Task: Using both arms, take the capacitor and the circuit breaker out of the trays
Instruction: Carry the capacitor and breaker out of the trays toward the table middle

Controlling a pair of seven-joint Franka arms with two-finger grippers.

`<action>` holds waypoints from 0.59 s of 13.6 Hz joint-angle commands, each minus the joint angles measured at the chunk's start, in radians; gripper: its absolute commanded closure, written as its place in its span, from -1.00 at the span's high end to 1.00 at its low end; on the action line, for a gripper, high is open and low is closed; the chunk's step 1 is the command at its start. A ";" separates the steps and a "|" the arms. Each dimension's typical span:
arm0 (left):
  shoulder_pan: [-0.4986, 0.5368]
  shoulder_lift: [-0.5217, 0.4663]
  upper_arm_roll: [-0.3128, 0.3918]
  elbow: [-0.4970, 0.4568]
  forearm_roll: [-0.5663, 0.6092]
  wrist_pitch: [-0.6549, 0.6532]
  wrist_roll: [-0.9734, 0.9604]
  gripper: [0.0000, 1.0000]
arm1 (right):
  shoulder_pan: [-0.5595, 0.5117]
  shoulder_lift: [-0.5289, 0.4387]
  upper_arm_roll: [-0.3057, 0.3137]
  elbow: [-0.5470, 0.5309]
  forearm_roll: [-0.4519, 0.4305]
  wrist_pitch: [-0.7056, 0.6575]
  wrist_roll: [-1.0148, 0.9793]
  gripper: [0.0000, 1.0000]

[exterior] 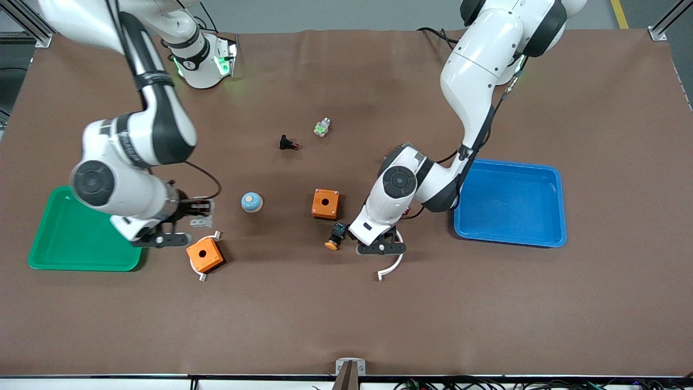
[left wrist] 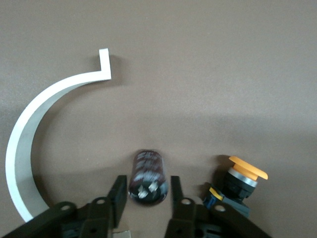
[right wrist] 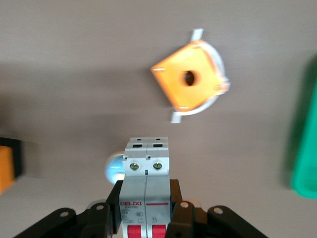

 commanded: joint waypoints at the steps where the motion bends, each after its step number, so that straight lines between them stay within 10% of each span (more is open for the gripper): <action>1: -0.003 0.004 0.015 0.027 -0.011 0.005 -0.013 0.40 | 0.065 0.044 -0.009 0.000 0.022 0.054 0.120 -0.99; 8: 0.142 -0.236 0.017 -0.019 -0.005 -0.214 0.004 0.82 | 0.214 0.216 -0.009 -0.006 0.035 0.281 0.306 -0.99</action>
